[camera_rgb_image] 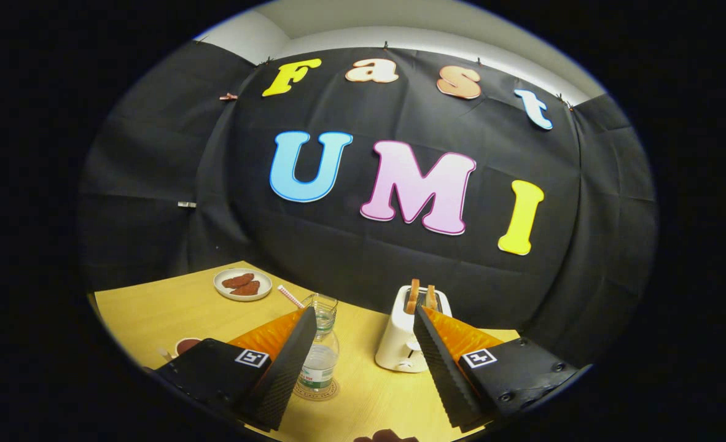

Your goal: Take the bottle from table, then pour the juice into the cup, finally place the bottle on the coaster

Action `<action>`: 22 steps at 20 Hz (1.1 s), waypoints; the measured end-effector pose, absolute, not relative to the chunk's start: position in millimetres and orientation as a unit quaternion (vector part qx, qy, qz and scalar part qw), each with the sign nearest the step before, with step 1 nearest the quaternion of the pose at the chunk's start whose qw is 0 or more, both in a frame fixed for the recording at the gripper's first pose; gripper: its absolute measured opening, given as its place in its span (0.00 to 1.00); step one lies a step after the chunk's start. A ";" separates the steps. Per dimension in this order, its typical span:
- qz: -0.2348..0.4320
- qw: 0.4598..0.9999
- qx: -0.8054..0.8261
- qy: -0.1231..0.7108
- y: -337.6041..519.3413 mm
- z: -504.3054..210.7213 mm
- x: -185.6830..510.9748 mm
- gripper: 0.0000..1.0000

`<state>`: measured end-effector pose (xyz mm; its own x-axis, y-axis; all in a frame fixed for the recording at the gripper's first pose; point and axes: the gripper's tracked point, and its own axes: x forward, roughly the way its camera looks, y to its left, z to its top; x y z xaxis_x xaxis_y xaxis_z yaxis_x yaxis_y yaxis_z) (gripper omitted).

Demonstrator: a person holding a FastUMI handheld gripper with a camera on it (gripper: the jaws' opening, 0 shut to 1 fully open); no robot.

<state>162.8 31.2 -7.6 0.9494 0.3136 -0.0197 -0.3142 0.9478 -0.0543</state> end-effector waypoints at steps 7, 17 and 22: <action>0.087 0.996 -0.032 -0.003 -15.2 37.2 83.8 0.98; 0.024 0.999 -0.021 0.004 -20.7 40.2 -8.5 0.98; 0.011 1.000 -0.020 0.001 -23.8 54.5 -22.1 0.97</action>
<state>-22.1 -23.8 54.5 0.9998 0.0219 -0.0028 -0.0220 0.9990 -0.0399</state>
